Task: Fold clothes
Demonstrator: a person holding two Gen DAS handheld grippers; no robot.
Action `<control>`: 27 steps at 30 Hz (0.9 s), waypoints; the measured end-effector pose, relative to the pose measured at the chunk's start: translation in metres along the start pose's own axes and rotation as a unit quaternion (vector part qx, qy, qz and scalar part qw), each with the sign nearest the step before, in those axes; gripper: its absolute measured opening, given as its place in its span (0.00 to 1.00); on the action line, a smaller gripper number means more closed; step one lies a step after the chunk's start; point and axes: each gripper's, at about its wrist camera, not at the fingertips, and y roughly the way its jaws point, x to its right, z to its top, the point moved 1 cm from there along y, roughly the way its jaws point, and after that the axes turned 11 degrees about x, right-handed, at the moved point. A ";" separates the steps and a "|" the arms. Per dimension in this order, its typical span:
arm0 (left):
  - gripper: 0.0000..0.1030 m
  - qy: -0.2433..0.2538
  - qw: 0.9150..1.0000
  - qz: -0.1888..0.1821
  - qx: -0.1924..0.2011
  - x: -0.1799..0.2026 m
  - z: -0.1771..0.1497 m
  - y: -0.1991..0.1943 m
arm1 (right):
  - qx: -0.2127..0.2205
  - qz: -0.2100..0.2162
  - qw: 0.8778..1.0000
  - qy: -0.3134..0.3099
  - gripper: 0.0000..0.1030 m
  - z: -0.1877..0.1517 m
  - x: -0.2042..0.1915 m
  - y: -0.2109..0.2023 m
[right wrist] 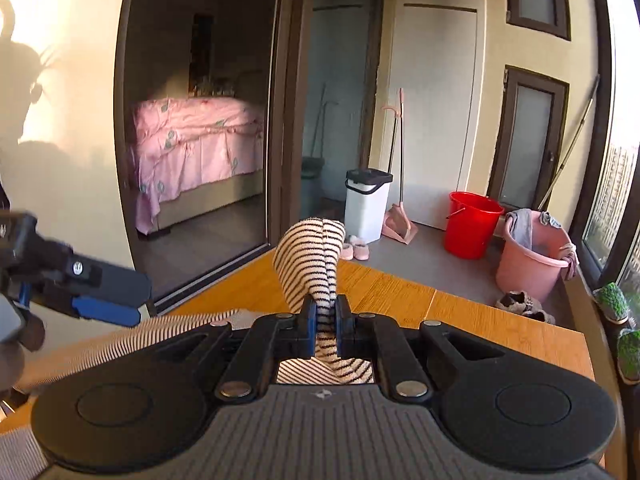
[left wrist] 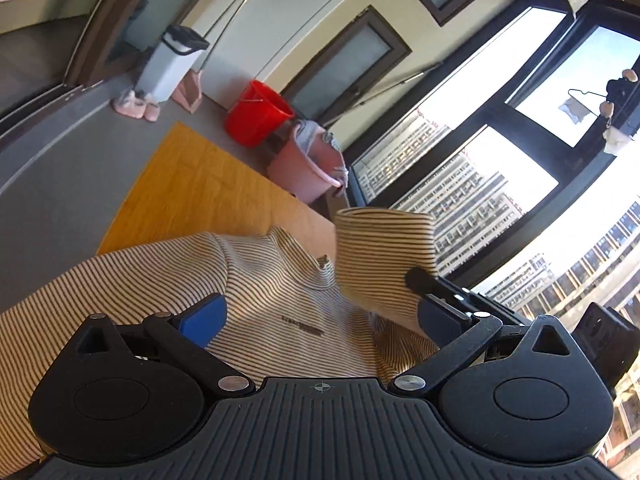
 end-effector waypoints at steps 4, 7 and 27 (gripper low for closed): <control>1.00 -0.028 0.999 0.009 -0.023 -0.013 -0.009 0.020 | -0.022 0.021 0.999 -0.035 0.12 -0.024 -0.040 0.014; 1.00 -0.041 0.999 0.011 -0.027 -0.021 -0.012 0.025 | -0.041 0.084 0.996 -0.015 0.31 -0.033 -0.043 -0.001; 0.27 0.141 0.985 0.086 -0.051 0.003 -0.048 0.079 | -0.043 -0.003 0.983 0.180 0.59 -0.111 0.055 -0.109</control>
